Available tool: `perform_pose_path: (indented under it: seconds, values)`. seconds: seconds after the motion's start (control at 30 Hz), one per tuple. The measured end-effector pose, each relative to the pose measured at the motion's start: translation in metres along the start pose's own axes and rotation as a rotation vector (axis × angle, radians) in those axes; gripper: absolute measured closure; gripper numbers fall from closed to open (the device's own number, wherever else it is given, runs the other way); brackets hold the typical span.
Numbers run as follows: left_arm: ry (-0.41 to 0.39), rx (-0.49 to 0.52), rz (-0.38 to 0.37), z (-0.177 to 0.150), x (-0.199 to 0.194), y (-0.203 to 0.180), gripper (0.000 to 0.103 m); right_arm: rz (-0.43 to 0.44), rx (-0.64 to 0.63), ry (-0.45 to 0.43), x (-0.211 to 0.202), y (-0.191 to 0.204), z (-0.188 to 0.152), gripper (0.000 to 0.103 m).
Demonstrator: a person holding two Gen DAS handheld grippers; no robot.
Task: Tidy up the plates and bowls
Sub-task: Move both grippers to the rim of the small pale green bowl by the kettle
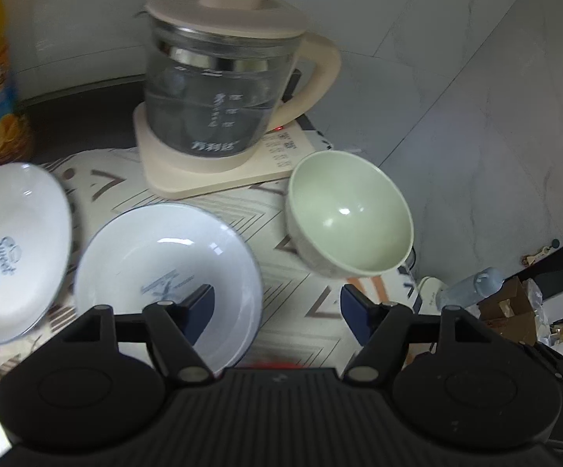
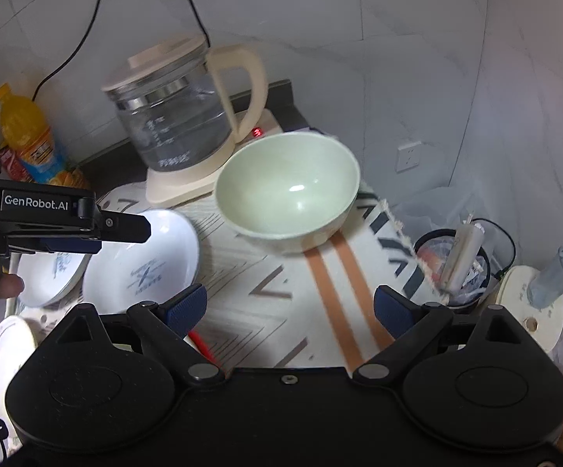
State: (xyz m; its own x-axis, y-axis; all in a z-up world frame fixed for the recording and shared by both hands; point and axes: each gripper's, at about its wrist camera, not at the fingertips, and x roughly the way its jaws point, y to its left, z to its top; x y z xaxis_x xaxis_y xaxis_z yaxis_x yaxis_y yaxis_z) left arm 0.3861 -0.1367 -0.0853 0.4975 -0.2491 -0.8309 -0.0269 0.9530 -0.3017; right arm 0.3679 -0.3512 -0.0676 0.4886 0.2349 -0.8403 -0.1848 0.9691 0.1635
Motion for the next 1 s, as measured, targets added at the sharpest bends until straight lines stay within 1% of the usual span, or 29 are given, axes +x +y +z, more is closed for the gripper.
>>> perform_pose_path:
  seconds: [0.07,0.23,0.3,0.33,0.47,0.6,0.67,0.73,0.8,0.87,0.97,1.0]
  values:
    - [0.003,0.003,-0.01,0.006,0.009,-0.005,0.033,-0.002,0.008,-0.005,0.005,-0.006,0.007,0.01]
    - [0.012,-0.033,-0.015,0.025,0.032,-0.014,0.033,0.021,0.062,0.008,0.023,-0.023,0.022,0.009]
    - [0.022,-0.041,-0.018,0.033,0.041,-0.016,0.031,0.024,0.072,0.012,0.031,-0.027,0.027,0.008]
    - [0.026,-0.037,-0.018,0.037,0.046,-0.019,0.027,0.02,0.078,0.01,0.034,-0.029,0.029,0.007]
    - [0.035,-0.041,0.005,0.048,0.063,-0.023,0.02,0.018,0.111,0.012,0.051,-0.04,0.04,0.006]
    - [0.059,-0.073,0.016,0.056,0.08,-0.023,0.02,0.017,0.132,0.027,0.065,-0.048,0.049,0.006]
    - [0.052,-0.063,0.02,0.058,0.086,-0.025,0.02,0.014,0.132,0.035,0.072,-0.05,0.053,0.006]
    - [0.052,-0.049,0.052,0.059,0.092,-0.027,0.02,0.005,0.13,0.043,0.079,-0.052,0.055,0.006]
    - [0.064,-0.055,0.068,0.061,0.101,-0.027,0.02,0.004,0.144,0.051,0.086,-0.055,0.056,0.007]
    - [0.078,-0.072,0.073,0.062,0.11,-0.025,0.021,0.0,0.168,0.058,0.093,-0.059,0.058,0.008]
    - [0.097,-0.084,0.093,0.062,0.12,-0.025,0.024,0.0,0.211,0.088,0.104,-0.066,0.058,0.016]
    - [0.102,-0.089,0.101,0.062,0.124,-0.025,0.024,0.005,0.224,0.094,0.108,-0.068,0.057,0.02]
